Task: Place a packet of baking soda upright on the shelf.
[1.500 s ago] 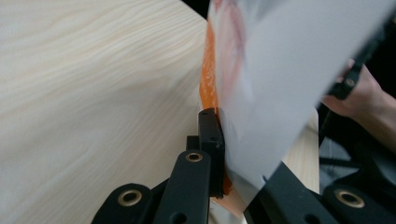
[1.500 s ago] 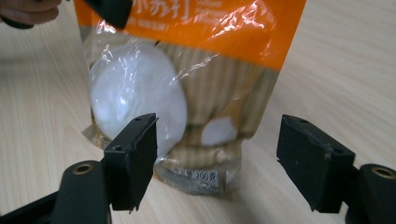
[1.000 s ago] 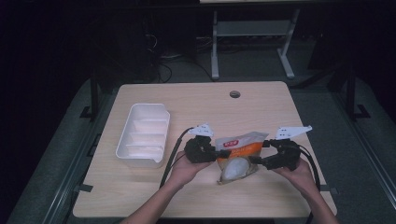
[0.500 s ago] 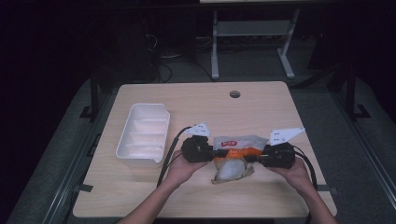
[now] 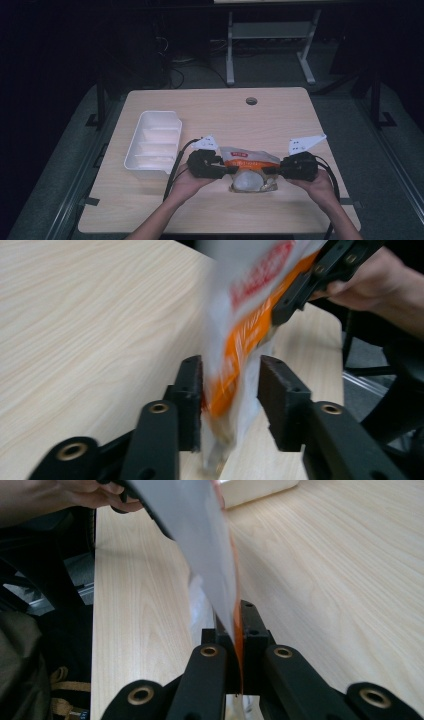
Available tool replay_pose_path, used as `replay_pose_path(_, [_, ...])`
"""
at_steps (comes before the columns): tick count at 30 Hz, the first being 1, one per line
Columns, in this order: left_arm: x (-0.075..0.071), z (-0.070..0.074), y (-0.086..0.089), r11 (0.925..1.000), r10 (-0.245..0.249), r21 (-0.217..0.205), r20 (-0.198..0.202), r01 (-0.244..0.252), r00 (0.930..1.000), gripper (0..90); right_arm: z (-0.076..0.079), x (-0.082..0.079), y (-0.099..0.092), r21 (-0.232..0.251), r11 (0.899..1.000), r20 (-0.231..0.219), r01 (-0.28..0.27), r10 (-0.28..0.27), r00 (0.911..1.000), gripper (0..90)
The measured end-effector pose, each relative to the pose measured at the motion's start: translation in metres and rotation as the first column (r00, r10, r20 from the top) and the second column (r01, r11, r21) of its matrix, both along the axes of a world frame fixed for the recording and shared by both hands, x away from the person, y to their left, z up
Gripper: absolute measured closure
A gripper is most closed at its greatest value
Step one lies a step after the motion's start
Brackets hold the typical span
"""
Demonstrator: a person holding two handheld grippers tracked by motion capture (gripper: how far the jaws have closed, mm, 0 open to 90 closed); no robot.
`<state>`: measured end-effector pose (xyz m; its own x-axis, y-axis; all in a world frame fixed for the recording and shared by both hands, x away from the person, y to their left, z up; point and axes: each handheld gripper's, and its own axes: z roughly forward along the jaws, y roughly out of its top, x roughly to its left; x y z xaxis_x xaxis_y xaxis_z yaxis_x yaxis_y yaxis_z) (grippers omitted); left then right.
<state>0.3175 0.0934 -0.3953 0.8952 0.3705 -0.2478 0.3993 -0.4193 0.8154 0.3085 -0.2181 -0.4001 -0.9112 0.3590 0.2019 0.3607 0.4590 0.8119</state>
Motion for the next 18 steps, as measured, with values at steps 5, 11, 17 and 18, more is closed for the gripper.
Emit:
replay_pose_path(5, [-0.003, -0.002, 0.008, 0.9998, 0.017, 0.006, 0.002, -0.017, 0.9999, 53.1, 0.004, 0.000, -0.007, 0.004, 1.000, -0.003, 0.029, -0.029, 0.9996, 90.0])
replay_pose_path(11, [-0.012, -0.006, 0.016, 0.9985, 0.042, 0.033, 0.042, -0.044, 0.9982, 44.8, 0.010, 0.003, -0.015, -0.003, 0.997, -0.020, 0.072, -0.072, 0.9972, 90.0])
replay_pose_path(17, [-0.022, -0.013, 0.019, 0.9944, 0.050, 0.088, 0.094, -0.058, 0.9944, 36.1, 0.019, 0.006, -0.017, -0.030, 0.994, -0.024, 0.104, -0.104, 0.9943, 90.0])
replay_pose_path(18, [-0.023, -0.013, 0.020, 0.9936, 0.049, 0.096, 0.105, -0.059, 0.9933, 34.9, 0.020, 0.007, -0.017, -0.032, 0.994, -0.023, 0.105, -0.106, 0.9941, 90.0])
